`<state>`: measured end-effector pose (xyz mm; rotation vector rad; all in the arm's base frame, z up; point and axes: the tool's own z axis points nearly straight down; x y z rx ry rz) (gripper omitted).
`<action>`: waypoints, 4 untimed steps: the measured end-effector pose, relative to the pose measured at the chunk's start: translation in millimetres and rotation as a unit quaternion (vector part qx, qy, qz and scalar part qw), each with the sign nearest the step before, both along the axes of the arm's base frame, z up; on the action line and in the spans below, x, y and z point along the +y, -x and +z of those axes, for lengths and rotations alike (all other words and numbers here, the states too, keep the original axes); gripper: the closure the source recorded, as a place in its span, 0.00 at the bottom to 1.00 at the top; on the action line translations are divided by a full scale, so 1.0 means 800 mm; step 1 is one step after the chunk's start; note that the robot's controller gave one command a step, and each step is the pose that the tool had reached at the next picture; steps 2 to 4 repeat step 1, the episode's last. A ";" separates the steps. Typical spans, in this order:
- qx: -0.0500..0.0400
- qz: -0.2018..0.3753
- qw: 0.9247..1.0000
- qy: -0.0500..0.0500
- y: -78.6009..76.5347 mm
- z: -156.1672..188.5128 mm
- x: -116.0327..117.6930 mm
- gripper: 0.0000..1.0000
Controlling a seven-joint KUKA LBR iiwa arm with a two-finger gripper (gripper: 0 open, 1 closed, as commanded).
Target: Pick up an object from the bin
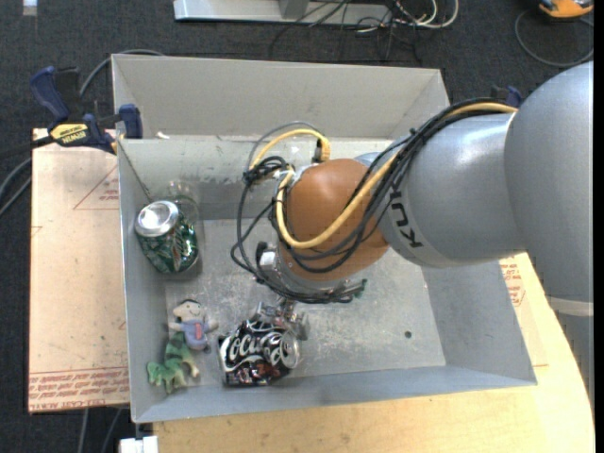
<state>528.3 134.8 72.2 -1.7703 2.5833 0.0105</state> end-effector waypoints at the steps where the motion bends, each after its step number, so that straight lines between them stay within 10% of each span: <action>1: 0.002 -0.003 1.000 -0.001 0.009 0.104 0.006 1.00; 4: 0.002 -0.003 1.000 -0.001 0.009 0.104 0.006 1.00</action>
Offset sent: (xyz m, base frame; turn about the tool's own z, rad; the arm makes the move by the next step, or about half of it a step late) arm 0.0120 -0.0014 -0.0022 -0.0361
